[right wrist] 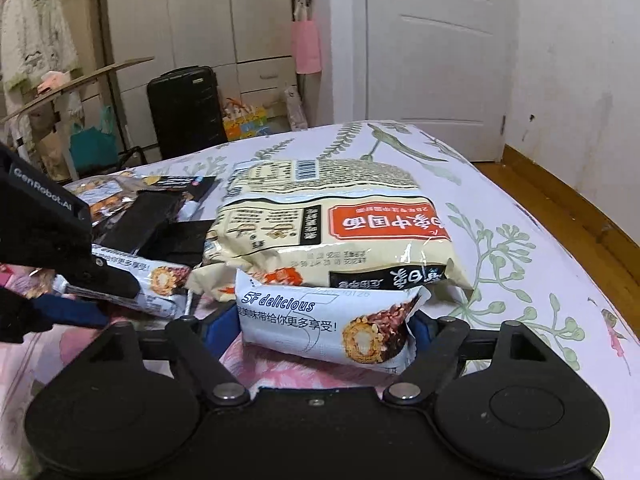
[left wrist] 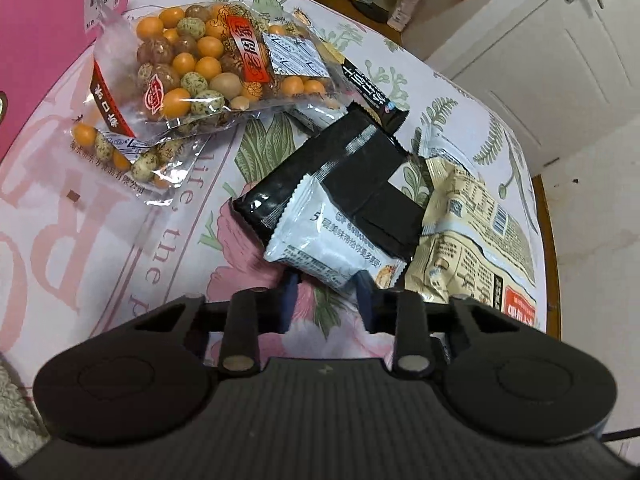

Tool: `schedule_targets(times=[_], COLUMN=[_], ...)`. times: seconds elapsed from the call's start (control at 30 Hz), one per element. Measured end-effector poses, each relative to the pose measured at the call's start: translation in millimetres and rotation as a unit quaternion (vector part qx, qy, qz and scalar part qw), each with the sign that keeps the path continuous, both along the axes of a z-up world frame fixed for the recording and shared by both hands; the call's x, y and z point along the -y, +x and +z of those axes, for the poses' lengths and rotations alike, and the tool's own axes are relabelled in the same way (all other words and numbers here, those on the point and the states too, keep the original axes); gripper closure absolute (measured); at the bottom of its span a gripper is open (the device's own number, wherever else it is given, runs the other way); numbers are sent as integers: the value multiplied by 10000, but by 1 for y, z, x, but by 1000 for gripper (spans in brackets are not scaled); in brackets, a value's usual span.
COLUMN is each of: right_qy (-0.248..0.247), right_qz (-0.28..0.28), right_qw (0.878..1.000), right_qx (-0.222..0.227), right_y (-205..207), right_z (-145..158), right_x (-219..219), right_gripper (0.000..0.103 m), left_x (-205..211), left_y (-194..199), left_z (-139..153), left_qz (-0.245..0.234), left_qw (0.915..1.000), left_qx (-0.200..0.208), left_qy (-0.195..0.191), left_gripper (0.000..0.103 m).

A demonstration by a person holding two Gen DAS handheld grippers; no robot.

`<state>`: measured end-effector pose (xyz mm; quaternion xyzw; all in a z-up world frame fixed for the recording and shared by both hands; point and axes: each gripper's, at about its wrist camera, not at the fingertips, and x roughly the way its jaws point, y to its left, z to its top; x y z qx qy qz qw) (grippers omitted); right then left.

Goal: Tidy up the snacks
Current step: 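Grasp a white snack bar with the left gripper while the right gripper grasps another white bar, then carry both white bars into the pink box and open both grippers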

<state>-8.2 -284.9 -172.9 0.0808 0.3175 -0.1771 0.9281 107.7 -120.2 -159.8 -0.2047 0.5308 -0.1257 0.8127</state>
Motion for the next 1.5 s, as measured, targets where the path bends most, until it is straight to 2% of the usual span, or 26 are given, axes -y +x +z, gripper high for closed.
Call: schedule_targets(times=[0.03,0.1,0.27,0.53,0.6,0.67,0.73,0.83,0.93,1.03,1.2,1.37,1.5], right_qy=[9,1,29,-107,-137,-166,-172,-118,-66,-53,-26,-22,-42], right_qz=[22,67,144,201,255,327,374,411,431,429,429,474,543], right_qw=[10000,10000,9999,9997,9996,9993,9991,9991,9990,9990,9990,9988,9981], right_qx=[6,-29,-16,-70,-54,-44,-51,-60,-92,-111,-106,-152,-274], right_y=[-2,-4,-11,-14,-14,-14,-13,-12,-10,-8,-8,-7,-7], right_z=[1,2,7,19,23,25,26,25,22,21,21,22,24], right_x=[-1,-5,-13,-10,-9,-8,-8,-8,-8,-9,-9,-11,-15], right_gripper=[20,21,21,21,21,21,20,20,20,20,20,20,20], left_x=[0,-5,-23,-14,-7,-3,-1,0,5,12,16,9,-4], left_y=[-1,-2,-4,-11,-9,-5,-1,3,7,10,2,-1,-2], left_z=[0,-2,-7,12,14,15,16,20,19,16,19,24,30], left_qz=[-32,-47,13,-146,-127,-70,43,157,106,-9,-261,-465,-555], left_qw=[9999,9998,9996,9974,9975,9974,9973,9958,9943,9951,9935,9950,9950], left_qx=[-12,2,-90,390,503,585,673,900,1041,930,1012,811,697], left_qy=[134,205,-251,-596,-469,-418,-298,-33,185,326,440,347,445], left_gripper=[98,98,98,93,84,66,55,52,54,71,74,76,76])
